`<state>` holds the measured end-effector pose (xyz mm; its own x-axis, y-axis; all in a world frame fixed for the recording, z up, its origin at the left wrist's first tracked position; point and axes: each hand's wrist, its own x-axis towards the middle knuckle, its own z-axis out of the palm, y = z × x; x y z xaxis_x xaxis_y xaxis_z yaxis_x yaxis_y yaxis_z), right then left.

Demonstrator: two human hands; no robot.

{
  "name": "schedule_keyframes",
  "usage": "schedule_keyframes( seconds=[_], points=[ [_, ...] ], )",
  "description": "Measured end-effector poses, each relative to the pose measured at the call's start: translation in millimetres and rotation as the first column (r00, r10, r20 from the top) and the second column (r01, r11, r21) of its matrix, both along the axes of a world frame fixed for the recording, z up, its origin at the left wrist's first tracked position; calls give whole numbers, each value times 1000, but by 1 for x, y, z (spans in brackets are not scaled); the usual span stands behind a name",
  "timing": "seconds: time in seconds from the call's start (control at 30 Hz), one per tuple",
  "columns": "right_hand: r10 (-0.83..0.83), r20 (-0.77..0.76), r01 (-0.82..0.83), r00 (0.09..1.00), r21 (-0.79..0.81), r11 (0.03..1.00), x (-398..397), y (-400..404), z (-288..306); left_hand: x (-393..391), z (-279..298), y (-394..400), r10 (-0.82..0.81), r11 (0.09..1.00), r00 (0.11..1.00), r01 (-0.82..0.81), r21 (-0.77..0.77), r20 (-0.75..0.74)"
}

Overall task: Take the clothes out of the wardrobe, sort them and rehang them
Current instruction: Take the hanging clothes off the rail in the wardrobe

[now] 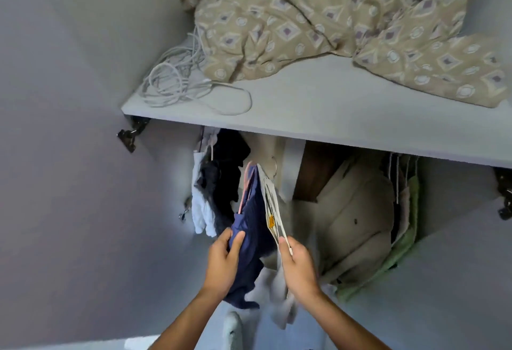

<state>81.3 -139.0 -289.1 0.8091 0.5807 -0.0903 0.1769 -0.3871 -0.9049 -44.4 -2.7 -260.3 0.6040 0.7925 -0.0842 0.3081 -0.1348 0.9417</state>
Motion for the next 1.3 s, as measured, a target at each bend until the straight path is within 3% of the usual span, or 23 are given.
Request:
schedule_keyframes(
  seconds=[0.17,0.37,0.63,0.9,1.3],
  points=[
    [225,-51,-228,973,-65,972,-38,-26,-26,-78,-8,-60,212,976,974,-216,-41,-74],
    [466,-42,-468,884,-91,879,-115,-65,-19,-189,-21,-147,474,871,860,-490,-42,-191],
    [751,-67,-741,656,-248,625,-221,-107,-41,-300,-17,-232,694,691,688,-719,-72,-210],
    [872,-122,-861,474,-273,429,-380,-103,-35,-455,-36,-279,874,441,456,-890,-116,-167],
    [981,-75,-971,180,-170,165,-655,-49,12,-688,-19,-275,980,179,181,-983,-38,-78]
  ],
)
